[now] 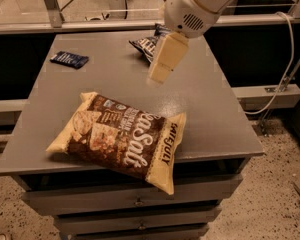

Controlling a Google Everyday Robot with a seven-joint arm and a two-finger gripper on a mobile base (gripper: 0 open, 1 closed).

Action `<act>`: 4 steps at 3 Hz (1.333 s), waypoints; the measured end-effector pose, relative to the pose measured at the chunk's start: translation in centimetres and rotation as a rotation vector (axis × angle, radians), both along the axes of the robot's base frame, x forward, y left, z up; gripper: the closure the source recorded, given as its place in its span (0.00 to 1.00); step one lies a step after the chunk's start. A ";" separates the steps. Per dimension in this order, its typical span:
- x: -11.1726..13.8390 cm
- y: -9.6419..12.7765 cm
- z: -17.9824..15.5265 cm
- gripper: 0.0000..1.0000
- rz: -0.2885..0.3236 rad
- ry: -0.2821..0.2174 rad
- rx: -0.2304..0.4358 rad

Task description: Move rxbar blueberry near blue chip bag

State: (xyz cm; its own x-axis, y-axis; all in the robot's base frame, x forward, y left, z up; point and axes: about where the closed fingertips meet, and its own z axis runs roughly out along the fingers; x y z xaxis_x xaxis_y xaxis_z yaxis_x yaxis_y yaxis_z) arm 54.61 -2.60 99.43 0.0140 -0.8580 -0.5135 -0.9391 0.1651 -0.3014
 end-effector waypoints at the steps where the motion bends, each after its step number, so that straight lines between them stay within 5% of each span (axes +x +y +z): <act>1: 0.0 0.0 0.0 0.00 0.000 0.000 0.000; 2: 1.4 2.3 -0.7 0.00 0.025 -0.011 0.038; 4: 10.1 14.7 -6.4 0.00 0.047 -0.006 0.217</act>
Offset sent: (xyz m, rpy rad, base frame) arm 0.0537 0.0798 -0.0243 0.1421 -0.0392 0.0869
